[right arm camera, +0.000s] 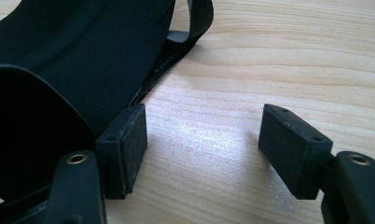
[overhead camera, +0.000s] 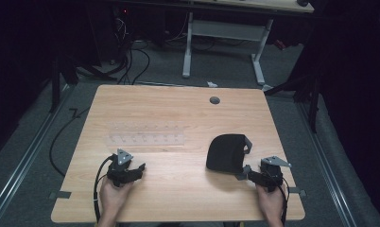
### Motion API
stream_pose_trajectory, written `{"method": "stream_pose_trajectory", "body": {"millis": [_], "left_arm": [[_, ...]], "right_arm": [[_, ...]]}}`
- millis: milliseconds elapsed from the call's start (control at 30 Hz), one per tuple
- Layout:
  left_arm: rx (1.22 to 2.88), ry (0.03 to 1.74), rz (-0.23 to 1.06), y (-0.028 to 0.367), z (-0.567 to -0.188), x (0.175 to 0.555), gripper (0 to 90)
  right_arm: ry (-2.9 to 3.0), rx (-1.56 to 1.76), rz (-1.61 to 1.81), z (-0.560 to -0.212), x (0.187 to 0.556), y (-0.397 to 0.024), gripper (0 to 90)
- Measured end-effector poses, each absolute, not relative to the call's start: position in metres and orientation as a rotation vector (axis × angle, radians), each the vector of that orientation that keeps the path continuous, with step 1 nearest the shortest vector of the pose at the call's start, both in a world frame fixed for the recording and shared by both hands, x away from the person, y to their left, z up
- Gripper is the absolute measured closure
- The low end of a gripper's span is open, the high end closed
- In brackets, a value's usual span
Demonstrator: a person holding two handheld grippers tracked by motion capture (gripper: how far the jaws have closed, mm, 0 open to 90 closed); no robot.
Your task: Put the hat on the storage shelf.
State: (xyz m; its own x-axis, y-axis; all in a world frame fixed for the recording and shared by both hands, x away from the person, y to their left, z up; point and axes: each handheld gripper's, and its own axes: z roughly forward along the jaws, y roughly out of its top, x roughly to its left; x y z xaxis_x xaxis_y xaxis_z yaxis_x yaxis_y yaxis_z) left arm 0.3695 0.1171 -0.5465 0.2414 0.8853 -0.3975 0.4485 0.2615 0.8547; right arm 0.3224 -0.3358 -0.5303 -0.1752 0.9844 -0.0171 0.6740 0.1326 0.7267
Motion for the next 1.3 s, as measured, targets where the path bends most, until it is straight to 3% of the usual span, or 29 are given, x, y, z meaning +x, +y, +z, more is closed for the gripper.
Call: {"method": "stream_pose_trajectory", "body": {"millis": [600, 1300], "left_arm": [[1.364, 1.382, 0.479, 0.116, -0.547, 0.369, 32.3], [1.364, 1.383, 0.477, 0.116, -0.547, 0.369, 31.7]], "right_arm": [[1.920, 1.594, 0.799, -0.530, 0.322, -0.337, 31.9], [1.827, 1.658, 1.024, -0.503, 0.305, -0.356, 47.5]]}}
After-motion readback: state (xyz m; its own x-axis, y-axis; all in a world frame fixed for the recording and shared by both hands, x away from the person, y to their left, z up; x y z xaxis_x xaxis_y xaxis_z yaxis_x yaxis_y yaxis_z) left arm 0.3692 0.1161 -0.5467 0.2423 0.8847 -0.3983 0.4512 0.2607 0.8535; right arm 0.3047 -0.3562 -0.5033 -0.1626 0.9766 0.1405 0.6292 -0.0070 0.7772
